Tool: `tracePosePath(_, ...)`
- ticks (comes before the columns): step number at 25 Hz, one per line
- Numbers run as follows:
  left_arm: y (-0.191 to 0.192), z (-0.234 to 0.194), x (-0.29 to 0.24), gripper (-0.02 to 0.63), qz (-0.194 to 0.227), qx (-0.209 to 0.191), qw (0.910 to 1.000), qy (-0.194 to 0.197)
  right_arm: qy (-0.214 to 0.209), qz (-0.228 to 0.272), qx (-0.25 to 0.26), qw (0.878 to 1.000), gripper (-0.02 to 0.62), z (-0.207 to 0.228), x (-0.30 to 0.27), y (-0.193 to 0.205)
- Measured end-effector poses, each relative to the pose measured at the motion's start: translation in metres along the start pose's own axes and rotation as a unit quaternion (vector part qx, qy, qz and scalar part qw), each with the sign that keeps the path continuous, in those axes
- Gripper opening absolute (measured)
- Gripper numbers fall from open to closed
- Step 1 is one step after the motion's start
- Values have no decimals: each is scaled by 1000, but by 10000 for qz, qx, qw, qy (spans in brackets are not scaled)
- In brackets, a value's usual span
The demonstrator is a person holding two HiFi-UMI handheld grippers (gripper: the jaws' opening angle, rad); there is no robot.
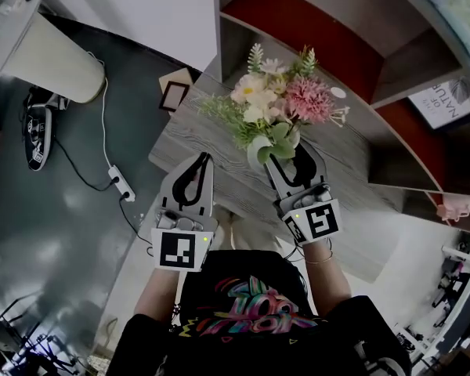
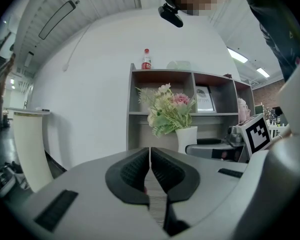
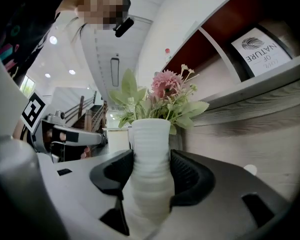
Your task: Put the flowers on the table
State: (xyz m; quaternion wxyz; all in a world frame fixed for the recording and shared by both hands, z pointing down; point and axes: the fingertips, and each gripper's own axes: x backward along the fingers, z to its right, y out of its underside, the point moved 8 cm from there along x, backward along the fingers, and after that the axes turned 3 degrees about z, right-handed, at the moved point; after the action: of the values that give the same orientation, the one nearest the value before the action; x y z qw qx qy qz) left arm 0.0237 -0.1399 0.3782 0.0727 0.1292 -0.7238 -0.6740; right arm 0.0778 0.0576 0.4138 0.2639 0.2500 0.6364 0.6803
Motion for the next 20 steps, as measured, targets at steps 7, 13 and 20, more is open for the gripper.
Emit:
tracePosePath(7, 21, 0, -7, 32, -122, 33, 9998, -132, 11, -10, 36, 10000, 249, 10, -14, 31)
tracePosePath(13, 42, 8, -15, 32, -281, 16, 9995, -169, -60, -39, 106, 9999, 249, 21, -20, 54)
tracePosePath(20, 54, 14, -18, 32, -334, 159, 9989, -296, -44, -69, 16, 10000, 249, 21, -20, 74)
